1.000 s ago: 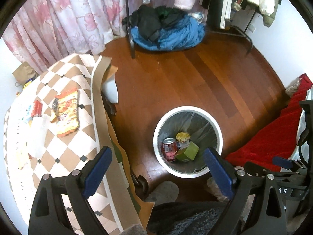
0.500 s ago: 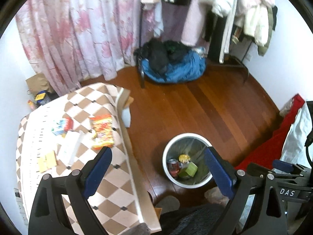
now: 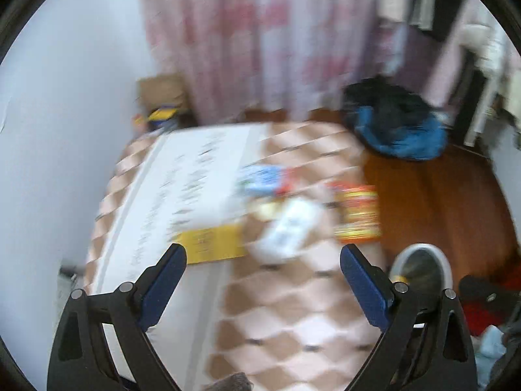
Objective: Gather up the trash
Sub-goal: 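Move both tools back over the table, then grasp the yellow card box with the left tool while the right tool grasps the torn white box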
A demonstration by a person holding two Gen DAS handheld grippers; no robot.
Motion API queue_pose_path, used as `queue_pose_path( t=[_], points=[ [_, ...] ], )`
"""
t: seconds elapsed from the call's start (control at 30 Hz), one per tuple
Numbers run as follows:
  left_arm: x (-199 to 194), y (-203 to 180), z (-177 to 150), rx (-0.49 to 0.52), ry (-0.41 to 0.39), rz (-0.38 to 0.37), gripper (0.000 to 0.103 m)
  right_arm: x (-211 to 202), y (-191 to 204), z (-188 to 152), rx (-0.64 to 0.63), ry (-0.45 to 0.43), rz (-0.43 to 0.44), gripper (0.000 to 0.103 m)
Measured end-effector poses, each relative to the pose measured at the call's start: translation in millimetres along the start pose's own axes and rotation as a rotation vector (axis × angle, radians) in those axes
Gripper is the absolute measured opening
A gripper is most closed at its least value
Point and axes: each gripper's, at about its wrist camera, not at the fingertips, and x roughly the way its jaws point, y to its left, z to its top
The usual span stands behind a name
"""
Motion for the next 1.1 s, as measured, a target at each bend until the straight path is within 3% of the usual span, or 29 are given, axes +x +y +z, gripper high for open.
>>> queue_pose_path(
  t=[0.2, 0.4, 0.47, 0.57, 0.73, 0.83, 1.0, 1.1],
  points=[
    [72, 78, -18, 0.008, 0.099, 0.183, 0.096, 104, 86, 19, -0.041, 0.114, 0.021, 0.103],
    [117, 107, -25, 0.123, 0.148, 0.242, 0.096, 197, 134, 43, -0.046, 0.175, -0.057, 0.097],
    [126, 106, -23, 0.18, 0.159, 0.229, 0.096, 218, 140, 48, -0.033, 0.195, -0.053, 0.091],
    [132, 97, -15, 0.282, 0.169, 0.168, 0.096, 232, 144, 50, -0.053, 0.211, -0.028, 0.06],
    [140, 68, -7, 0.567, 0.163, 0.05, 0.096, 210, 132, 39, -0.091, 0.219, -0.047, 0.06],
    [157, 50, -9, 0.704, 0.258, -0.067, 0.096, 201, 113, 31, -0.075, 0.251, -0.053, 0.06],
    [176, 30, -17, 0.848, 0.313, -0.125, 0.094, 205, 95, 27, -0.036, 0.306, -0.056, 0.061],
    [174, 28, -12, 0.823, 0.344, -0.205, 0.07, 207, 93, 28, -0.037, 0.306, -0.07, 0.061]
  ],
)
